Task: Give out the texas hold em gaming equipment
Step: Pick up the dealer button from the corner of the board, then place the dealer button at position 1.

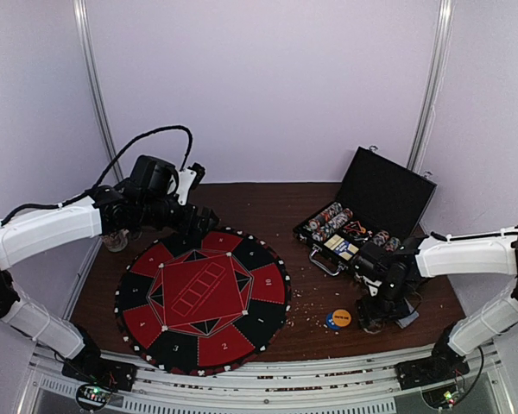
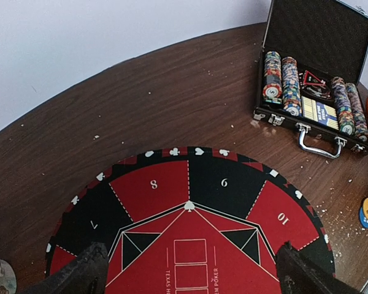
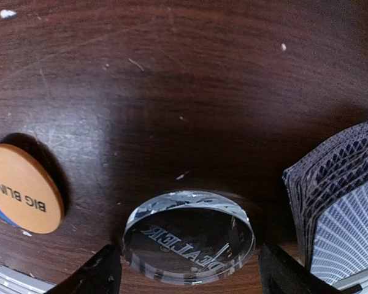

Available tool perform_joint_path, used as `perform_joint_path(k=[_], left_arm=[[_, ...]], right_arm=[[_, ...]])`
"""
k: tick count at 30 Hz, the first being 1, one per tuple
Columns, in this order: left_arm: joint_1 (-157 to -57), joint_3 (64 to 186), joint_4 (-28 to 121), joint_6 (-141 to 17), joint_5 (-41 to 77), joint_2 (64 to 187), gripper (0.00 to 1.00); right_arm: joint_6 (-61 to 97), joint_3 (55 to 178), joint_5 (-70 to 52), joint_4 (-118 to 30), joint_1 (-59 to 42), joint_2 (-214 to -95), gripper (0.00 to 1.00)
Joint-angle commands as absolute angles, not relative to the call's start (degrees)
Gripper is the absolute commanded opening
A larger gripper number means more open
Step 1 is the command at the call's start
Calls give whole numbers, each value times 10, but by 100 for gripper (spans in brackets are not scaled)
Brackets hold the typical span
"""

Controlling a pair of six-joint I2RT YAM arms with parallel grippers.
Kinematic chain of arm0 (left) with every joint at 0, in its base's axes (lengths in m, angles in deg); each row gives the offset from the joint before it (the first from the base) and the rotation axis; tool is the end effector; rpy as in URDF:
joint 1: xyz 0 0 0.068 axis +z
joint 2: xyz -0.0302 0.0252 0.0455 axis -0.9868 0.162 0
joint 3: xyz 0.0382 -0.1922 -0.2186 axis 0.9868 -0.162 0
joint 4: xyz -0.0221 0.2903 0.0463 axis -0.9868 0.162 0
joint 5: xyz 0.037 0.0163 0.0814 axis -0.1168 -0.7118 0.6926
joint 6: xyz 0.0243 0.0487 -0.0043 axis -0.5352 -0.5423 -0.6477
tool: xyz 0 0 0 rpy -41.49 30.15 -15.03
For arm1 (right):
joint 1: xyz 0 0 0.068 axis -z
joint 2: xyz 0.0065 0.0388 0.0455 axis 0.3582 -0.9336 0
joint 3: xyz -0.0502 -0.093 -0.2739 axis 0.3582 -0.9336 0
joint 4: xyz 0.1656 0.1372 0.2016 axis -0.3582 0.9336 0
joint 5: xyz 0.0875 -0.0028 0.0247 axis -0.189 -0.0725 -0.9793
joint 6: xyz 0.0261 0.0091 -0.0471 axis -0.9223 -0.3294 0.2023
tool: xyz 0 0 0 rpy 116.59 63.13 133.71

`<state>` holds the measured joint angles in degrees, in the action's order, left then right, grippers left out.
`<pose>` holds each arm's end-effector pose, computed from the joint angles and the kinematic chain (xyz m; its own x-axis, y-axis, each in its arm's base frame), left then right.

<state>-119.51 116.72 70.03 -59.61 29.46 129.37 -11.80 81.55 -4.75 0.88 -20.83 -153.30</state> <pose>0.2681 -0.2130 0.3114 -0.5905 0.1701 -0.7889 0.4622 0.8726 -0.1578 0.1736 0.1581 0.1538 -0.9946 -0.0942 -0.0444 -0.0985 0.9894 0.1069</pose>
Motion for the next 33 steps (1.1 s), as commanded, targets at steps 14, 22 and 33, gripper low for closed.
perform_joint_path(k=[14,22,33], left_arm=[[-1193,1156,678,-604,292,1279,98],[-1193,1153,665,-593,289,1282,98],[-1193,1118,647,-551,294,1273,98]], right_arm=[[-117,826,-13,25,-214,-1548,43],[-102,963,52,112,-215,-1508,31],[36,1168,-9,-75,-307,-1635,27]])
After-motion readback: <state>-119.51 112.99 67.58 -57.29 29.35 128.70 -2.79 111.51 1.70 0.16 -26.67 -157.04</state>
